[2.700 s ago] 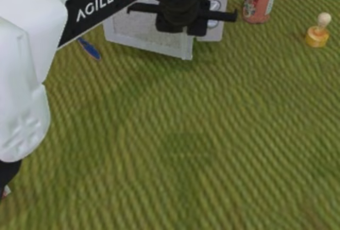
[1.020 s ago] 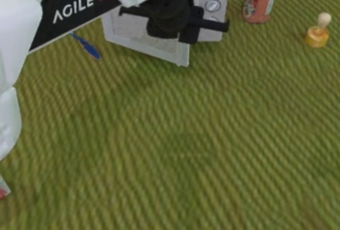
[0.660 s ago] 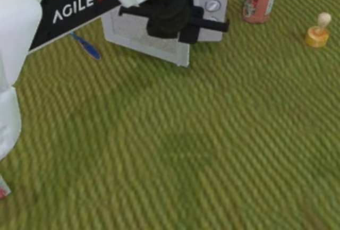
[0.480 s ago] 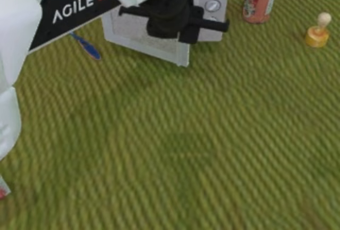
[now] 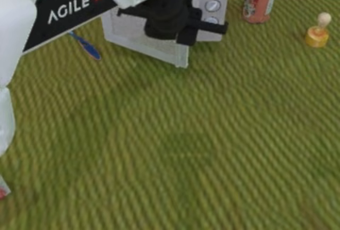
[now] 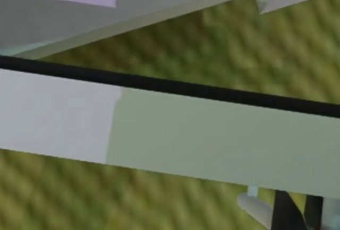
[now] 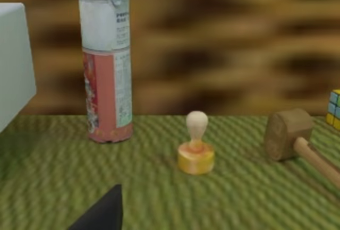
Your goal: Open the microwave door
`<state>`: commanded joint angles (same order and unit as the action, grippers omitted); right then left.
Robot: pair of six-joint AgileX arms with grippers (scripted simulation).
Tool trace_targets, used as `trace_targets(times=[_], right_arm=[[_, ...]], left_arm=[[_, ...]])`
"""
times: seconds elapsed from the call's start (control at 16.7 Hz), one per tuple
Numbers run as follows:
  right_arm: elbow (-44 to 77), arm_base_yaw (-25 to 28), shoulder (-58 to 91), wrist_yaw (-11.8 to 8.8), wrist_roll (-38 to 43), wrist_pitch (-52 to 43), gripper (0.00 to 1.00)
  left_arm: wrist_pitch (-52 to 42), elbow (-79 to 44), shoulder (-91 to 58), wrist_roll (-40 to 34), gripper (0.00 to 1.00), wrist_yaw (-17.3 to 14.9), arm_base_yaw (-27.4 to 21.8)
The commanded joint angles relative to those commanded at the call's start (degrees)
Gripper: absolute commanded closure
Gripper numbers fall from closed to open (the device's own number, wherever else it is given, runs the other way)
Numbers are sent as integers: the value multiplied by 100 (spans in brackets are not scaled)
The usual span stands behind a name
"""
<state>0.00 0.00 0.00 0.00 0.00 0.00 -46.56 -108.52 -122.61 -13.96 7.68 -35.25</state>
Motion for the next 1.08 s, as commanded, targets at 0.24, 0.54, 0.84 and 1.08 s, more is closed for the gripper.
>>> trace_targets(times=[0.24, 0.54, 0.84, 1.08], right_arm=[[0, 0, 0, 0, 0, 0, 0], [0, 0, 0, 0, 0, 0, 0], [0, 0, 0, 0, 0, 0, 0], [0, 0, 0, 0, 0, 0, 0]], left_arm=[[244, 542, 361, 441, 100, -217, 110], [295, 660, 436, 543, 100, -269, 133], [295, 660, 436, 543, 100, -269, 133], [295, 660, 436, 543, 100, -269, 133]])
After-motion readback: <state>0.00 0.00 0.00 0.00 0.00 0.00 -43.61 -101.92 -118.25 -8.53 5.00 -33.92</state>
